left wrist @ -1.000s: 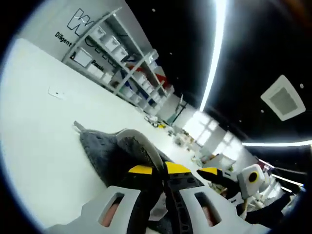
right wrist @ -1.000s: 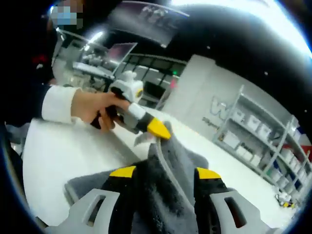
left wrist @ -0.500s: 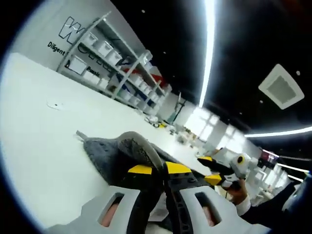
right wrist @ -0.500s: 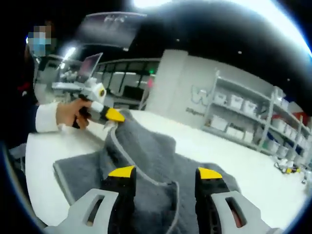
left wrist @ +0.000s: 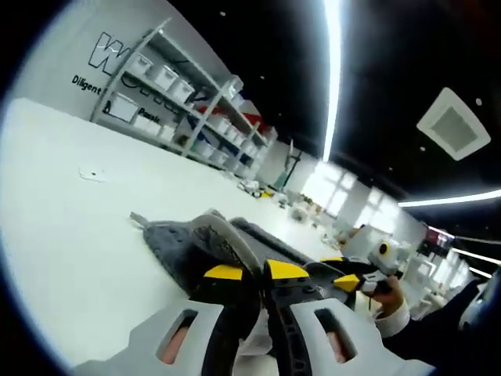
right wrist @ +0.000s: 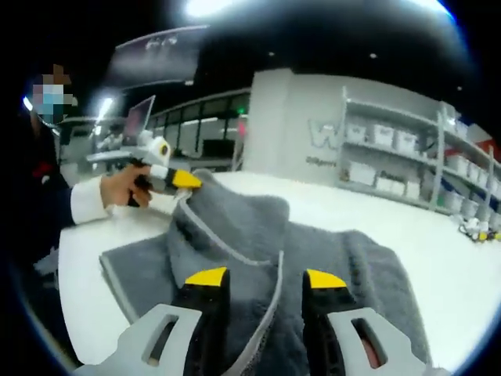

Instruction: Open the folded towel by lifting each exposed corner and separating the folded layers until the towel lies flat within the target outline without major curled edges

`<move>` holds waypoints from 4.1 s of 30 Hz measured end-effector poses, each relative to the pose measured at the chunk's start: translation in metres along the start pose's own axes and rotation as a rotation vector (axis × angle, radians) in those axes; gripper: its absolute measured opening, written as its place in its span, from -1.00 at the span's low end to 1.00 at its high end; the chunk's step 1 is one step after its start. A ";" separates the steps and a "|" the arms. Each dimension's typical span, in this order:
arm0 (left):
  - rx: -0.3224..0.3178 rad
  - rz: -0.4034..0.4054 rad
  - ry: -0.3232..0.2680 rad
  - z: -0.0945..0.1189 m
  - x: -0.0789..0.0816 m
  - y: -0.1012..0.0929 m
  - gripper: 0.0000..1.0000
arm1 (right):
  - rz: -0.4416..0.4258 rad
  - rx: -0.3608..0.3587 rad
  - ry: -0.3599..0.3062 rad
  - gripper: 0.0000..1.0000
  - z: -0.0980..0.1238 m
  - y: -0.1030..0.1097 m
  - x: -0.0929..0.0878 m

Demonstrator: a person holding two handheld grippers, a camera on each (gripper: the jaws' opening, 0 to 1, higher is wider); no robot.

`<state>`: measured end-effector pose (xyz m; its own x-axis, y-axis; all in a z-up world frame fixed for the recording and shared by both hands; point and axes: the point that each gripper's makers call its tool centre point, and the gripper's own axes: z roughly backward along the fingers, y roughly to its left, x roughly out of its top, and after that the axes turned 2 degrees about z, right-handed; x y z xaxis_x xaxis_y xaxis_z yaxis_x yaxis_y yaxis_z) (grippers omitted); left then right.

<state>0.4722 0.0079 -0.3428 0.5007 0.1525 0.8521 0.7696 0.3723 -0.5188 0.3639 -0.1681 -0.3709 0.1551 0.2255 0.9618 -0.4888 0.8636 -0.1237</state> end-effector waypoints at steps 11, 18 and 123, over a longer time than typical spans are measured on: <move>0.049 -0.054 0.040 -0.001 -0.011 0.000 -0.82 | 0.015 -0.002 0.024 -1.00 -0.001 0.001 -0.005; 0.077 -0.040 0.054 0.005 -0.006 0.016 -0.81 | 0.072 0.162 -0.106 -1.00 0.012 0.043 0.040; 0.254 0.089 -0.159 0.090 0.074 0.119 -0.97 | 0.619 0.522 -0.105 -1.00 -0.033 0.306 0.032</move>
<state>0.5655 0.1458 -0.3353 0.4782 0.3285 0.8145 0.5917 0.5649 -0.5751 0.2476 0.1179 -0.3858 -0.3427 0.5271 0.7776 -0.8006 0.2692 -0.5353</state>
